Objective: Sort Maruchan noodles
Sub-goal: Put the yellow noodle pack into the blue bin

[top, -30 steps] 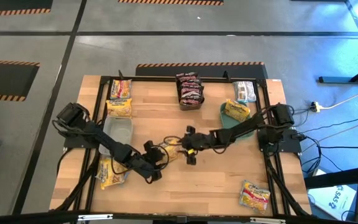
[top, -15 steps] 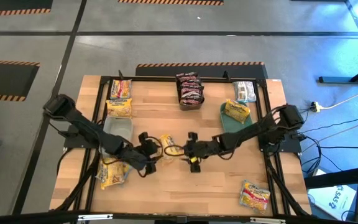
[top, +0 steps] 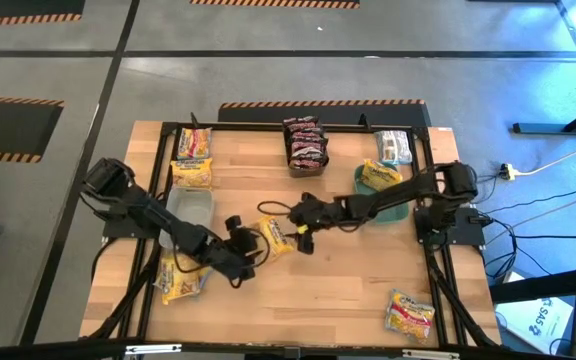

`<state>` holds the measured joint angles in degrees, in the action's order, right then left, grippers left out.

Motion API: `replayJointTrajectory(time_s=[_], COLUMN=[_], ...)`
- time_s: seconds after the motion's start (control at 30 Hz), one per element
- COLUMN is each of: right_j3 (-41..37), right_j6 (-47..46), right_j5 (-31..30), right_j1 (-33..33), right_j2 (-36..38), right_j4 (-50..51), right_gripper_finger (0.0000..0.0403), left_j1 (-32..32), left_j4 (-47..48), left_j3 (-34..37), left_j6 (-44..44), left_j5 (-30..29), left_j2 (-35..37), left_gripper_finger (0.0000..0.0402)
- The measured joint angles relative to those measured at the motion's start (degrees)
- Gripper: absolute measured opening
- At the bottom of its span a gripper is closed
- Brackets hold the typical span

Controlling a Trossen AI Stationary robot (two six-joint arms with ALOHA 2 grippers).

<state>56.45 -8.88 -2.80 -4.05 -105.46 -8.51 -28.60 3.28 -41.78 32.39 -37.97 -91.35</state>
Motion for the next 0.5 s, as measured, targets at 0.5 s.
replayJointTrajectory(time_s=[0.5], right_j3=[0.0], right_j6=[-17.1], right_j5=[22.7], right_j1=[8.5], right_j2=[0.8], right_j4=[3.2], right_gripper_finger=[0.0332], left_j1=[3.0], left_j4=[-17.0], left_j3=[7.3], left_j6=[-8.7], left_j5=[4.3], left_j2=[0.0], left_gripper_finger=[0.0202])
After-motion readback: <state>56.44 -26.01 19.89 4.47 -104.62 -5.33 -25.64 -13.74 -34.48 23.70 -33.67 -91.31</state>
